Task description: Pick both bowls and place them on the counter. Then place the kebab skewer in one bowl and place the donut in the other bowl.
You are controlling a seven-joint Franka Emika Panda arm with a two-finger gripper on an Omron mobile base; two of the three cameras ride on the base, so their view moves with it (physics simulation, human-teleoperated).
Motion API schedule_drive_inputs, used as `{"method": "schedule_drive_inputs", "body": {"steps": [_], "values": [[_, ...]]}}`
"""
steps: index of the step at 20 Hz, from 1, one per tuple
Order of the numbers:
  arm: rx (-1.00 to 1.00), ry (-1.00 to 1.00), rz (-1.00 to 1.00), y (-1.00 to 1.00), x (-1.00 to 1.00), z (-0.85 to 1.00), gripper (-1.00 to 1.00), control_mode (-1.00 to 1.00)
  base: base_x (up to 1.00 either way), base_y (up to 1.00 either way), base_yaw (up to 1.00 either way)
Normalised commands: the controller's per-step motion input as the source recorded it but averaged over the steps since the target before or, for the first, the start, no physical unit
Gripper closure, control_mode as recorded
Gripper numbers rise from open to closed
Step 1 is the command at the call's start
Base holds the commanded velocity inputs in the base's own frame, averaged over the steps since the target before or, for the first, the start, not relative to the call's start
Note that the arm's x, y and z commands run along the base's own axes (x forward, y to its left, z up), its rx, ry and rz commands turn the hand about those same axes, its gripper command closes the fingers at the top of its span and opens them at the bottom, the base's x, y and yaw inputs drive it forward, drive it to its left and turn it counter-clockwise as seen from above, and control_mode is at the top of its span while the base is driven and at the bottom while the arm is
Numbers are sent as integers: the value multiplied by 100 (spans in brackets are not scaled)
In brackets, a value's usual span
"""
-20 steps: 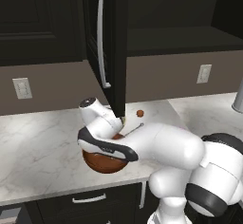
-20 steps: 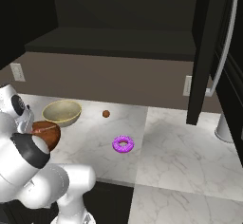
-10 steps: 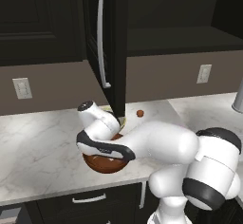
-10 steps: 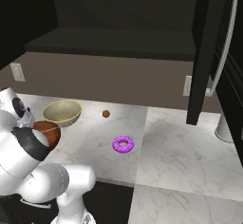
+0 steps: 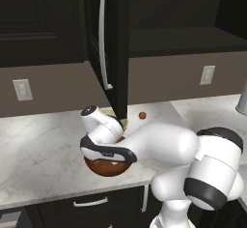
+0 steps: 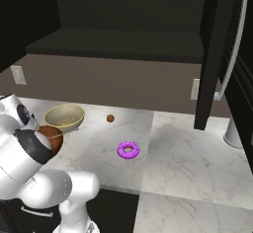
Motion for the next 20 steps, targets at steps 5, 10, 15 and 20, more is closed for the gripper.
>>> {"method": "schedule_drive_inputs", "body": {"steps": [5, 10, 15, 20], "values": [[0, 0, 0, -1, 10, -15, 100, -100, 0, 0, 0], [0, 0, 0, 0, 11, -15, 100, -100, 0, 0, 0], [0, -1, 1, 1, 0, -6, 100, -100, 0, 0, 0], [0, -2, 0, 10, -15, -5, -100, -100, 0, 0, 0]]}}
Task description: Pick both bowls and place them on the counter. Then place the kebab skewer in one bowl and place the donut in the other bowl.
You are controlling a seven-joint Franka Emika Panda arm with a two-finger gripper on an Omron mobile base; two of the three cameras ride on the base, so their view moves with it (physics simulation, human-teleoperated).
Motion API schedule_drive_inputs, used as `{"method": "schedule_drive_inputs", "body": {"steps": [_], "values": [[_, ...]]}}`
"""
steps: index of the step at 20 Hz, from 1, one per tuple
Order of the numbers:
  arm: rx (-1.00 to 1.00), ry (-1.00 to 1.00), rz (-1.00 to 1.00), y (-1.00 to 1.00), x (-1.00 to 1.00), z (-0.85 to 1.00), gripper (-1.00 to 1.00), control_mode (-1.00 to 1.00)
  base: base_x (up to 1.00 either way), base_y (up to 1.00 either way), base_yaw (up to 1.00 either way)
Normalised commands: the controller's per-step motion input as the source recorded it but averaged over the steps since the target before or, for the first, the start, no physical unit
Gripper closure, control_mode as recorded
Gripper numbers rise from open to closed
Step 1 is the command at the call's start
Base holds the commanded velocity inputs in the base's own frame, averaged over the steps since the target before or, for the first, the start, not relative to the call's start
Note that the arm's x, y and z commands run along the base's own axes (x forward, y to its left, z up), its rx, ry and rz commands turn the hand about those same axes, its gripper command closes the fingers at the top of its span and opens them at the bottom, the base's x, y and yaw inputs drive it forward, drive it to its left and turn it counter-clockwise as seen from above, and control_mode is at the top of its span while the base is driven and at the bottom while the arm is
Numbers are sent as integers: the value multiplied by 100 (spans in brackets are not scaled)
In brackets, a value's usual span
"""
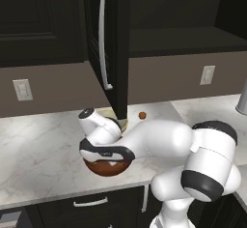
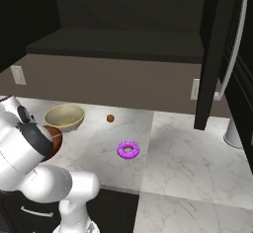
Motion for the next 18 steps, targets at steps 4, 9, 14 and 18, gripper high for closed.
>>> {"method": "schedule_drive_inputs", "body": {"steps": [4, 9, 14, 18], "values": [[0, -4, 0, 7, -15, 0, -100, -100, 0, 0, 0], [0, -6, 0, 2, -13, 1, -100, -100, 0, 0, 0], [0, -8, 0, 0, -5, 10, -100, -100, 0, 0, 0], [0, -7, 0, 0, -3, 13, -100, -100, 0, 0, 0]]}}
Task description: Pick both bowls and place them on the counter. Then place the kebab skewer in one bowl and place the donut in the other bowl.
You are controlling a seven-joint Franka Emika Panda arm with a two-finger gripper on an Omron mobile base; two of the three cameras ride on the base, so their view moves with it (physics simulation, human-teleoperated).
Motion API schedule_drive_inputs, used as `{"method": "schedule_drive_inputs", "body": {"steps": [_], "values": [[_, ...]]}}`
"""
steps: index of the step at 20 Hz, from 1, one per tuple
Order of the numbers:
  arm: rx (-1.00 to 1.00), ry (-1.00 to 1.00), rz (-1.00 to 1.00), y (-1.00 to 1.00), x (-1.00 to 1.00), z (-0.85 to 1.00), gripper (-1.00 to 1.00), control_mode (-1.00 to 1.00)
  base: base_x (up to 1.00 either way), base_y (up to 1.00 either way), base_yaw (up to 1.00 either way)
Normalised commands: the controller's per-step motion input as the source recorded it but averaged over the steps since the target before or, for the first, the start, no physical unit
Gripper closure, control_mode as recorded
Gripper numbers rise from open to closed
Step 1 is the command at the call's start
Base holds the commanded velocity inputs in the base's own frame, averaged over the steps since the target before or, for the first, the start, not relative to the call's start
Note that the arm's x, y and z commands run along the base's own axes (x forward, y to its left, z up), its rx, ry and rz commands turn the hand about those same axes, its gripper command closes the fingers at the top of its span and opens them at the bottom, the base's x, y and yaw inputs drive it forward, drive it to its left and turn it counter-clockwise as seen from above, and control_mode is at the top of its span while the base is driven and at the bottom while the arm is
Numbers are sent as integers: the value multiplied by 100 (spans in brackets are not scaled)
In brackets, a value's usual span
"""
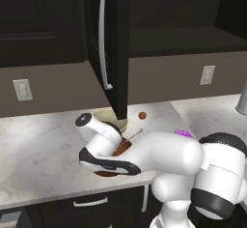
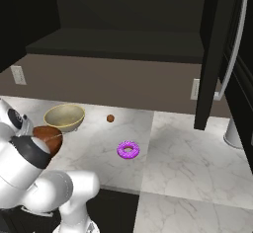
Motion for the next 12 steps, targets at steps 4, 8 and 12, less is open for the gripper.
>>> {"method": "schedule_drive_inputs", "body": {"steps": [4, 8, 12], "values": [[0, -2, 0, -1, 0, 12, -100, -100, 0, 0, 0], [0, -4, 0, 0, 0, 10, -100, -100, 0, 0, 0], [0, -9, 2, 1, 0, 7, -100, -100, 0, 0, 0]]}}
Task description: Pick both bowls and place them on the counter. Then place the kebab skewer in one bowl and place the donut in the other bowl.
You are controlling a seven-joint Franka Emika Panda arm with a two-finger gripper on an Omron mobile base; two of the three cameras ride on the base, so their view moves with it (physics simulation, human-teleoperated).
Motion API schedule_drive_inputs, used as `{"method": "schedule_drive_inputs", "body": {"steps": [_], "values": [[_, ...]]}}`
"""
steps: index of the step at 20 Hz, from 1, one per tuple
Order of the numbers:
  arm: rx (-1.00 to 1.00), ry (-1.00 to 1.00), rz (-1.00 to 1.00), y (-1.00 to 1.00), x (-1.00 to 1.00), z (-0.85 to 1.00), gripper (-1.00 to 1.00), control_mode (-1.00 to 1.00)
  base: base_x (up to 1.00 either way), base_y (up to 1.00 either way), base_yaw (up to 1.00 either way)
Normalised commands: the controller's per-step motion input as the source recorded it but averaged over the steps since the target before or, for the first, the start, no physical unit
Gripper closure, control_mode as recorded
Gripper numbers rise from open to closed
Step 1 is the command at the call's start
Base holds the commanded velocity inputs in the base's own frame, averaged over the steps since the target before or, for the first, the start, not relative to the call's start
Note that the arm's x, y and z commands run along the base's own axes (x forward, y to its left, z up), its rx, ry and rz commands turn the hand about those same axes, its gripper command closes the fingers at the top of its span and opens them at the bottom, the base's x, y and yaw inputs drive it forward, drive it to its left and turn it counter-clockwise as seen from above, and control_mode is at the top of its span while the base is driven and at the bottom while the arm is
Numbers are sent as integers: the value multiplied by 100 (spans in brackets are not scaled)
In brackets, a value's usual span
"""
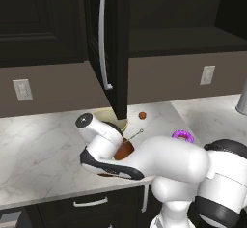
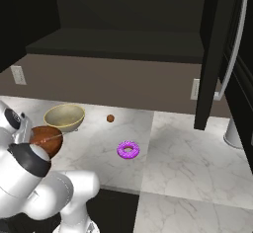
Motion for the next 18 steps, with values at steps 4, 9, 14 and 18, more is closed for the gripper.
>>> {"method": "schedule_drive_inputs", "body": {"steps": [4, 9, 14, 18], "values": [[0, -16, 4, 6, -4, 2, -100, -100, 0, 0, 0], [0, -15, 6, 2, -2, 6, -100, -100, 0, 0, 0], [1, -15, 9, 0, -7, 18, -100, -100, 0, 0, 0], [8, -12, 13, -2, -12, 15, -100, -100, 0, 0, 0]]}}
